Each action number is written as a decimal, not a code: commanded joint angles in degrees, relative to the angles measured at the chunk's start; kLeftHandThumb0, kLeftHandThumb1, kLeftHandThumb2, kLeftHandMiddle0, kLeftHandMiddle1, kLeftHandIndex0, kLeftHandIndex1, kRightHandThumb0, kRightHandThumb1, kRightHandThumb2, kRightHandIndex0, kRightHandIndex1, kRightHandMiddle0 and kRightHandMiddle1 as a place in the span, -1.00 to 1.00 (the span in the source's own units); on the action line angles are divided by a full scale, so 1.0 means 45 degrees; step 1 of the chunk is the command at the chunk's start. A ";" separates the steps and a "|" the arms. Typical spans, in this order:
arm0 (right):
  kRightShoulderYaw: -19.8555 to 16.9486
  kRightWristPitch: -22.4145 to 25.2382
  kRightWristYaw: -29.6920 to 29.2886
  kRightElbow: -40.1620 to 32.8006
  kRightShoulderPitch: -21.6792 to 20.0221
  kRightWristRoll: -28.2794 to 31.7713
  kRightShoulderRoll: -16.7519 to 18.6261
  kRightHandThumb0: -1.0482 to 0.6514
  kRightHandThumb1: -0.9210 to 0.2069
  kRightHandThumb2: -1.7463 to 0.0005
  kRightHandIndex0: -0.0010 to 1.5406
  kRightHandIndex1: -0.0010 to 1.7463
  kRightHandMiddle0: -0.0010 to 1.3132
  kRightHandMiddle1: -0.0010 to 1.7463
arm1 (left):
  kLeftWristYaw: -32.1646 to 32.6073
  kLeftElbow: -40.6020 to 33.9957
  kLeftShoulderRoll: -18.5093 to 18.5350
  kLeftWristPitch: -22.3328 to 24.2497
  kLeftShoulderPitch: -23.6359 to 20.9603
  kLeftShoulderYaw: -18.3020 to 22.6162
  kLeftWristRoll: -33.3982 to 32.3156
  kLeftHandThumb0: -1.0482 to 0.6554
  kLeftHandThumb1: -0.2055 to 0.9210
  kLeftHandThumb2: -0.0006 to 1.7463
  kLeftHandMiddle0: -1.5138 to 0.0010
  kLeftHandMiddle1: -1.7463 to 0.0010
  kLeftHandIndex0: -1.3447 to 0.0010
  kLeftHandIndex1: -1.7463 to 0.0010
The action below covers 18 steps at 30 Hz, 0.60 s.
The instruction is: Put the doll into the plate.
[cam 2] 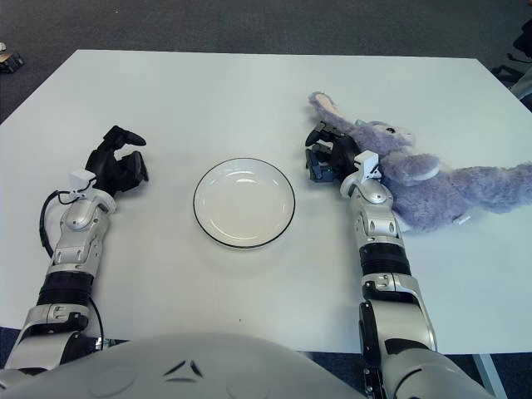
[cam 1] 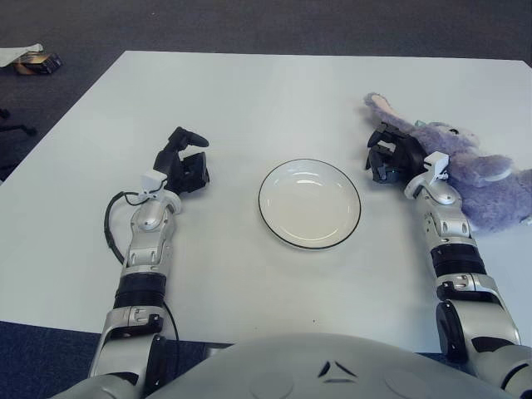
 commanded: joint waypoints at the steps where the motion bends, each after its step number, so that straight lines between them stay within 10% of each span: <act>1: 0.0102 0.0691 0.0065 0.0629 0.0668 -0.0150 0.0051 0.22 0.21 -0.60 -0.08 1.00 -0.31 0.90 | 0.0134 0.0410 -0.0280 0.0070 0.0557 -0.0070 0.0066 -0.24 0.40 0.13 -0.42 -1.00 0.39 -1.00; 18: -0.0477 -0.3897 0.2008 0.0660 0.1299 0.0956 0.0477 0.22 0.29 -0.65 -0.05 1.00 -0.25 0.90 | 0.0147 0.0301 -0.0356 0.0024 0.0632 -0.0099 0.0074 -0.25 0.37 0.15 -0.43 -1.00 0.38 -1.00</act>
